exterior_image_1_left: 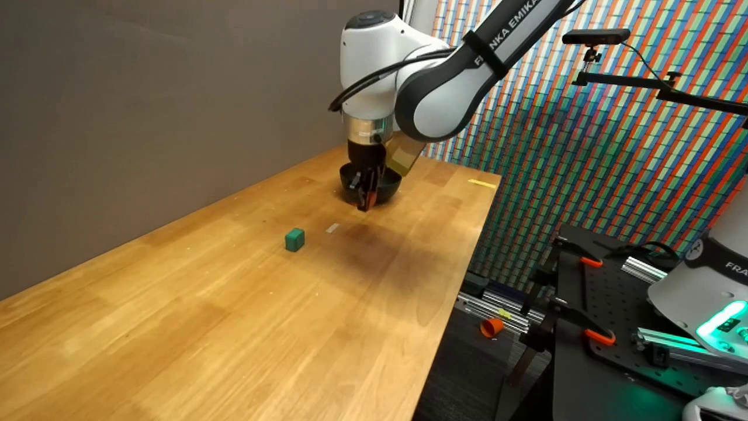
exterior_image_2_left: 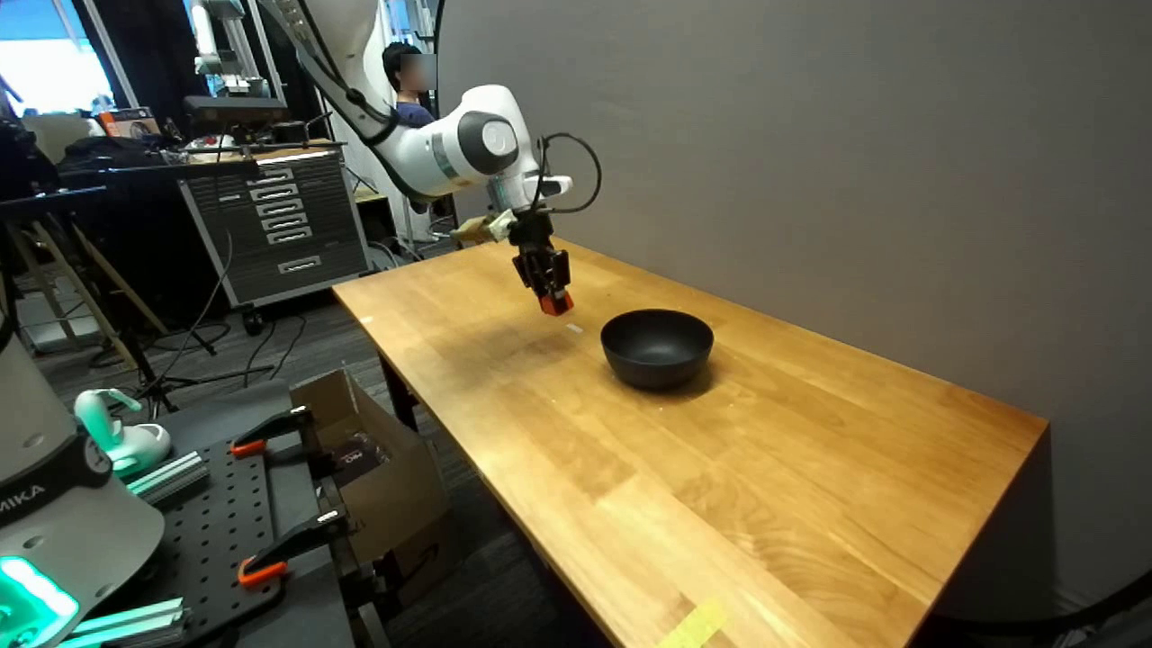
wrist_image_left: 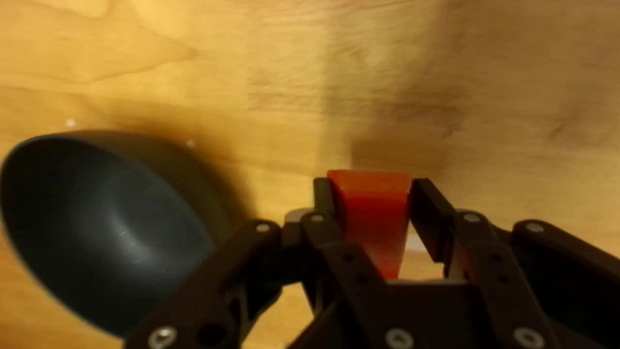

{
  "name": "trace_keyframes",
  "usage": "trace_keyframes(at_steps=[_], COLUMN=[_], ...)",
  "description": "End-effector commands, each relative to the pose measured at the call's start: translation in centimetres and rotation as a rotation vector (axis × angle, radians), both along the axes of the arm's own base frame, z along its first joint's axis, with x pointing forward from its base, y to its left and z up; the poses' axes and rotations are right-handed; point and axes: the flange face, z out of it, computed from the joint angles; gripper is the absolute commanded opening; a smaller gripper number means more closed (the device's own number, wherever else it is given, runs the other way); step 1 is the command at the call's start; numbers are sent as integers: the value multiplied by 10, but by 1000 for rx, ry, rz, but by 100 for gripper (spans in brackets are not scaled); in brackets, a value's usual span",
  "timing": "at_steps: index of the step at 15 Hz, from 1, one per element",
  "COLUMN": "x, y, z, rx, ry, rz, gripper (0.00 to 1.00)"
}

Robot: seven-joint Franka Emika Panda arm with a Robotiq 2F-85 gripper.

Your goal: Put the orange and green block inside the black bowl

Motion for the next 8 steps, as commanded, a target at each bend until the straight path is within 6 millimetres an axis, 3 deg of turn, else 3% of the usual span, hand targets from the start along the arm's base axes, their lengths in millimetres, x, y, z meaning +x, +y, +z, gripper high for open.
trace_keyframes(at_steps=[1, 4, 5, 6, 8], x=[12, 20, 22, 23, 26], y=[-32, -62, -69, -73, -71], z=[58, 69, 67, 65, 57], rx=[-119, -199, -219, -230, -230], ry=[-101, -141, -145, -146, -134], rz=[-98, -174, -197, -212, -222], gripper=[19, 19, 69, 70, 84])
